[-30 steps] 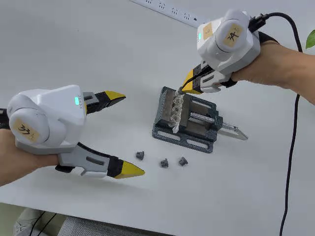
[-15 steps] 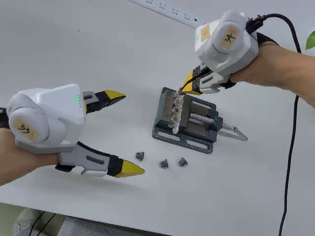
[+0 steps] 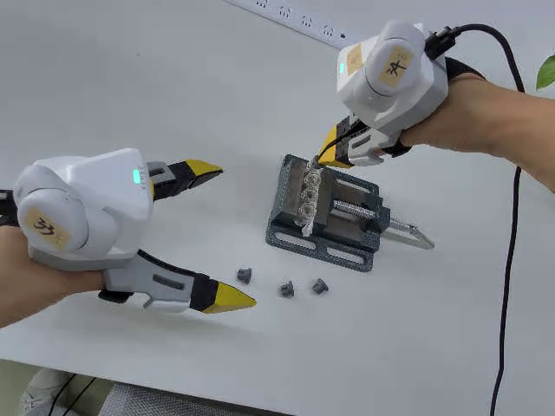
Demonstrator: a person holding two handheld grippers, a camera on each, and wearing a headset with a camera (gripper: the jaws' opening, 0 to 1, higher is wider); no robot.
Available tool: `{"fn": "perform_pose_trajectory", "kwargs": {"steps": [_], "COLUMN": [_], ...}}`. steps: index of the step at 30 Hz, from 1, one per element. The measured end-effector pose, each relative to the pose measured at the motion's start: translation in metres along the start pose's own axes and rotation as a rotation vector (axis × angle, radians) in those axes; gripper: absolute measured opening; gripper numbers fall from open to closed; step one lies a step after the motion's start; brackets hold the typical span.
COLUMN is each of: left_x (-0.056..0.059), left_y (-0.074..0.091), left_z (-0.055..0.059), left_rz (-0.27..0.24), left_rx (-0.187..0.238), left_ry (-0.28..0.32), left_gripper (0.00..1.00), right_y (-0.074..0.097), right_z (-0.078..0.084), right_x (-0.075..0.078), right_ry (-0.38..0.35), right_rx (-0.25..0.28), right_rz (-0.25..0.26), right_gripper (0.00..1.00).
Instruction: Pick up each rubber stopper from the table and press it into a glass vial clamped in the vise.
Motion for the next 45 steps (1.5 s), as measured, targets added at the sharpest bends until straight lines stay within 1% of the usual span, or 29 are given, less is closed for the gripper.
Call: {"fn": "perform_pose_trajectory", "kwargs": {"steps": [10, 13, 20, 24, 26, 28, 30, 32, 37, 40, 45], "left_x": [0.001, 0.0, 0.0, 0.001, 0.001, 0.001, 0.0, 0.0, -0.001, 0.0, 0.0], "left_y": [-0.001, -0.001, -0.001, -0.002, -0.001, 0.0, 0.001, 0.004, 0.006, 0.008, 0.009], "left_z": [-0.001, -0.001, -0.001, -0.001, -0.003, -0.003, -0.003, -0.003, -0.003, -0.005, -0.006], "left_rz": [0.002, 0.0, -0.001, 0.002, 0.002, 0.0, -0.003, -0.009, -0.014, -0.016, -0.019], "left_rx": [0.0, 0.0, 0.001, 0.001, 0.002, 0.003, -0.004, -0.002, -0.01, -0.006, -0.012], "left_ry": [-0.002, 0.0, 0.0, -0.003, -0.007, -0.006, -0.011, -0.006, -0.014, -0.015, -0.022], "left_gripper": [0.92, 0.92, 0.92, 0.92, 0.92, 0.92, 0.92, 0.92, 0.92, 0.92, 0.92], "right_y": [0.0, 0.0, -0.001, 0.0, 0.0, 0.002, 0.003, 0.003, 0.002, 0.002, 0.002], "right_z": [0.001, 0.0, 0.0, -0.001, 0.001, 0.002, 0.001, 0.002, 0.001, 0.001, 0.002], "right_x": [-0.001, -0.002, -0.001, -0.001, 0.001, 0.002, 0.0, 0.002, 0.001, 0.0, 0.0], "right_ry": [-0.005, 0.008, 0.0, -0.001, -0.034, -0.035, -0.065, -0.056, -0.05, -0.052, -0.072], "right_rx": [0.006, -0.005, -0.008, -0.019, 0.004, 0.012, 0.022, 0.025, 0.025, 0.029, 0.057], "right_rz": [0.018, 0.022, 0.018, 0.017, 0.014, 0.013, 0.012, 0.012, 0.017, 0.018, 0.023], "right_gripper": [0.0, 0.0, 0.0, 0.0, 0.0, 0.0, 0.0, 0.0, 0.0, 0.0, 0.0]}}
Point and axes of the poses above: the centre of the closed fingertips' face, and the gripper's own axes: y roughly backward along the fingers, x roughly to its right, z roughly out of its underside, the point moved 10 cm from there along y, roughly backward along the fingers, and after that the axes turned 3 degrees about -z, right-handed, at the moved point
